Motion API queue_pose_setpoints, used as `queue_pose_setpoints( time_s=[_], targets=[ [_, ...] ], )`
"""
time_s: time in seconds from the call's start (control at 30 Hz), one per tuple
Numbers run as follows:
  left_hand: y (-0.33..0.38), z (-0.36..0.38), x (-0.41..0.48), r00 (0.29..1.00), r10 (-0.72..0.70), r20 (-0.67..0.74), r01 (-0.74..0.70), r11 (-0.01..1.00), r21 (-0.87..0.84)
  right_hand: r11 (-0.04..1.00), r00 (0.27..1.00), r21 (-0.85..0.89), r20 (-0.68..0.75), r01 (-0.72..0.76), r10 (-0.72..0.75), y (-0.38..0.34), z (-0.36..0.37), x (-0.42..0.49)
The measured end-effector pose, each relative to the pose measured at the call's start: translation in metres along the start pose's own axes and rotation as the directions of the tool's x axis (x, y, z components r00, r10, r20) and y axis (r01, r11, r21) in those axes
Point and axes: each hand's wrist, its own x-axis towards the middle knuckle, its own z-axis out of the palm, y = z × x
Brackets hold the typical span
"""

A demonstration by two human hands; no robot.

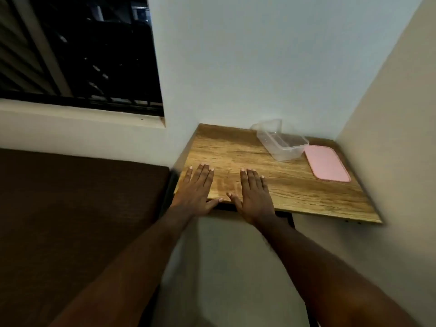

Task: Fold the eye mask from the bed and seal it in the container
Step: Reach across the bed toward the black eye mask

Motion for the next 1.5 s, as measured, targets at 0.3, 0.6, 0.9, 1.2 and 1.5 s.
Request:
queue_pose_setpoints(
  time_s=[0.3,0.6,0.9,1.2,1.5],
  targets=[
    [0.039,0.008,-0.117,0.961,-0.278,0.007,0.276,0.959,0.069,0.936,0.94,0.101,0.019,0.336,-0.34,-0.033,0.024,-0.066],
    [0.086,-0.001,-0.274,0.784,-0.603,0.145,0.591,0.798,0.122,0.823,0.819,0.227,0.14,0.52,-0.556,-0.099,0.036,-0.154],
    [0.123,-0.01,-0.435,0.61,-0.786,0.099,0.781,0.618,0.094,0.652,0.648,0.315,0.133,0.69,-0.75,-0.172,0.025,-0.257],
    [0.188,-0.009,-0.621,0.423,-0.905,0.044,0.899,0.425,0.101,0.422,0.393,0.305,0.153,0.854,-0.907,-0.245,0.021,-0.428],
    [0.252,-0.021,-0.785,0.139,-0.989,0.048,0.983,0.144,0.115,0.172,0.125,0.326,0.16,0.929,-0.979,-0.322,0.023,-0.567]
  ],
)
